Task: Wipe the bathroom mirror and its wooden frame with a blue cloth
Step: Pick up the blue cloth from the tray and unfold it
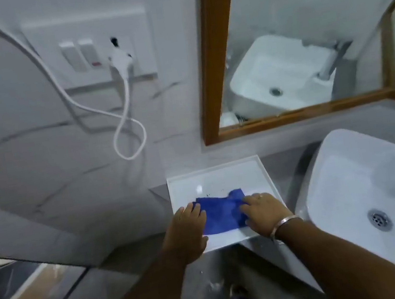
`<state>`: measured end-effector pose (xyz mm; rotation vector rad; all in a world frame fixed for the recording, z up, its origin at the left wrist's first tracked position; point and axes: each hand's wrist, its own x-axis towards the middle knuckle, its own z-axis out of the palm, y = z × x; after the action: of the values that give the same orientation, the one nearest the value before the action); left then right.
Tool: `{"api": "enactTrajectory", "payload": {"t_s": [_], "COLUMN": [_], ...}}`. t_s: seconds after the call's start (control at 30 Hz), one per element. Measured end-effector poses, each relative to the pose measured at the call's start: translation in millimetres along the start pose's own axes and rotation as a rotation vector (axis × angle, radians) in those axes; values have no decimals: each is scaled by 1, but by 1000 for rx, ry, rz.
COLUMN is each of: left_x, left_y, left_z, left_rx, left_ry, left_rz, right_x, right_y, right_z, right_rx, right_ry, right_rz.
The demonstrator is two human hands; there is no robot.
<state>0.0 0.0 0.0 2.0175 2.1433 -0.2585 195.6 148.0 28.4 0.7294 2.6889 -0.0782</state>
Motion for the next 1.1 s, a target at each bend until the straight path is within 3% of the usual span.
{"api": "enactTrajectory", "payload": {"t_s": [0.1, 0.23, 0.53, 0.8, 0.93, 1.1], "left_x": [31, 52, 73, 50, 27, -3], "left_y": [-1, -6, -34, -52, -42, -25], "left_z": [33, 52, 22, -134, -234, -366], "left_rx": [-92, -157, -218, -91, 96, 178], "left_ry": [-172, -176, -290, -52, 170, 538], "left_rz": [26, 52, 49, 126, 256, 297], "right_x": [24, 45, 57, 21, -17, -80], "right_y": [0, -2, 2, 20, 42, 65], "right_z": [40, 69, 49, -90, -190, -328], "right_rx": [81, 243, 160, 106, 292, 236], "right_ry": [-155, -89, -111, 87, 248, 503], "right_rz": [-32, 21, 40, 129, 321, 406]}}
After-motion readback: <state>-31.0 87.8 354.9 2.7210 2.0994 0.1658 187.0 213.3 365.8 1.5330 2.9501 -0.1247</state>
